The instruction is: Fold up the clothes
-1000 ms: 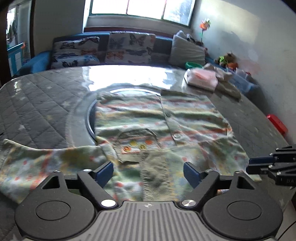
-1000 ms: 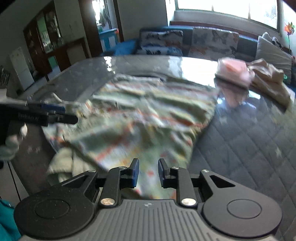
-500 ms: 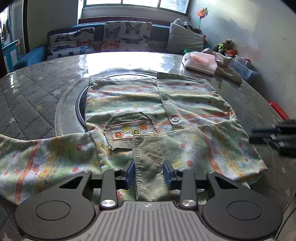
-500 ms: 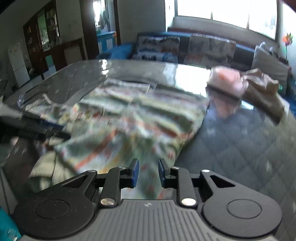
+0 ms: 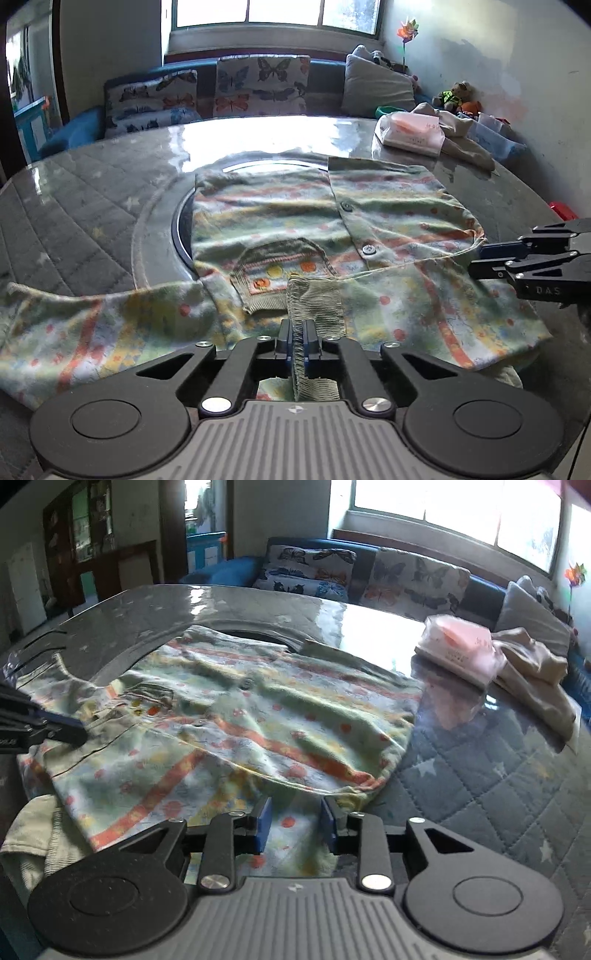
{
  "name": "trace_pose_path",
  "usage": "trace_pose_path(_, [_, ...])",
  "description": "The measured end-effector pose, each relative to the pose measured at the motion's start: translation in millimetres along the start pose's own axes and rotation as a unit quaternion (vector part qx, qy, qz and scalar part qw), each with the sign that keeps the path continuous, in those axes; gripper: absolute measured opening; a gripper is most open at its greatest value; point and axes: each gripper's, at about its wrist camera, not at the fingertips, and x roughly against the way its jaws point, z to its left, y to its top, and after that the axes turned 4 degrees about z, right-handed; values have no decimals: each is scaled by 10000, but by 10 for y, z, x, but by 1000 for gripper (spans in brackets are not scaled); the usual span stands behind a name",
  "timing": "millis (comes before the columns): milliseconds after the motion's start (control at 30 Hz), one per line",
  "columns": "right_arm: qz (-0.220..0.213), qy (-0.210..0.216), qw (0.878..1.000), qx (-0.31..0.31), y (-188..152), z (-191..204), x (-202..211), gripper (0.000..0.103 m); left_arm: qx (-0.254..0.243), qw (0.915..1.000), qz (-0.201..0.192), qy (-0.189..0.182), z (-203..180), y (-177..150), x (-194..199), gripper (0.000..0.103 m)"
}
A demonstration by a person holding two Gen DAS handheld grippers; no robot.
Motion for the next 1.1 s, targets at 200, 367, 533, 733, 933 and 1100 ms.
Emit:
trace_pose_path(200, [-280,636,9968,383,129,423,71,33,100,9999,-16,9,54,-29,47,9])
trace_pose_path(367, [-277,960,9924,720,155,770,-42,33,191,9998,-52,24,109,-55,98,17])
trace_pose_path(533, [-201,827,9922,913,106,948,-133,33,438,9986,-244,181,325,-113,263,41])
trace_pose_path(733, [-292,978,9883,1131,125,1077,-46,33,1106,9913,-361,619,763,-253,403,45])
trace_pose_path(933, [-234,992,9858,1332,119,1176,-88,34,1960,9724,-364,1214,1308,-436,486,45])
trace_pose_path(1100, [-370,1080,9854,1264,184,1168,15,34,2552,9512,-395,1690,1707,-488,484,45])
